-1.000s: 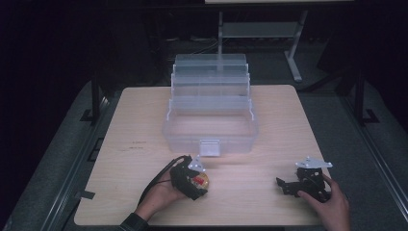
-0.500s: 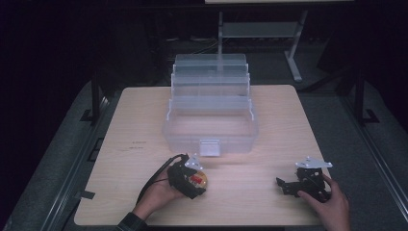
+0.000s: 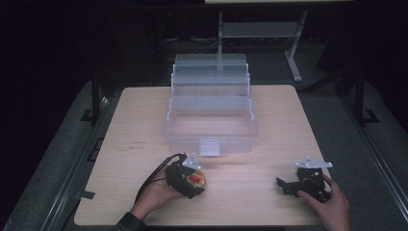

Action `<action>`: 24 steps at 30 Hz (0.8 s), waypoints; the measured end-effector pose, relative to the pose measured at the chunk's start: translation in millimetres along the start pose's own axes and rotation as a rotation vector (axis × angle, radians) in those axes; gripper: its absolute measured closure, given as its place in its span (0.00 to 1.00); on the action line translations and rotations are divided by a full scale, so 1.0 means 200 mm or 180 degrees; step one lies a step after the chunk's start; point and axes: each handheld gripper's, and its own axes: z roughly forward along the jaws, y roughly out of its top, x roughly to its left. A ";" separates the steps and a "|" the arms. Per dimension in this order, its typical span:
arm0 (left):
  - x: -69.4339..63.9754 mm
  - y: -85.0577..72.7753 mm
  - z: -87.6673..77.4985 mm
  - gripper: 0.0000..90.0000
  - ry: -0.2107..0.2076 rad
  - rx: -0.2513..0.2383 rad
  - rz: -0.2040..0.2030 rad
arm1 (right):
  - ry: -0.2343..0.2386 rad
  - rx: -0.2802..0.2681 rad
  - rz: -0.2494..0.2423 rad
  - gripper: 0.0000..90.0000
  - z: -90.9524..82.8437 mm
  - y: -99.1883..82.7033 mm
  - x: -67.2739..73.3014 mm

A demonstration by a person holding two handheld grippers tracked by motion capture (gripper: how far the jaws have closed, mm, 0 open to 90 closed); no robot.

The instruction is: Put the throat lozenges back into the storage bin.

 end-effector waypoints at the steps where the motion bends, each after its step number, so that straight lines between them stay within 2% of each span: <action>1: 0.00 0.00 0.00 0.22 0.0007 0.0015 0.0027 | -0.0001 0.0000 -0.0001 0.00 0.00 0.00 0.00; 14: 0.03 -0.01 -0.07 0.22 0.0074 -0.0054 -0.0042 | 0.0000 0.0000 0.0000 0.00 0.00 0.00 0.00; 15: 0.03 -0.01 -0.08 0.22 0.0080 -0.0027 -0.0002 | 0.0000 -0.0001 0.0000 0.00 0.00 0.00 0.00; 16: 0.03 -0.01 -0.08 0.22 0.0081 -0.0057 -0.0042 | 0.0000 0.0000 0.0000 0.00 0.00 0.00 0.00; 17: 0.04 -0.01 -0.09 0.22 0.0090 -0.0042 -0.0012 | 0.0000 0.0001 0.0001 0.00 0.00 0.00 0.00; 24: 0.06 -0.01 -0.13 0.22 0.0124 -0.0076 -0.0035 | 0.0000 -0.0001 0.0001 0.00 0.00 0.00 0.00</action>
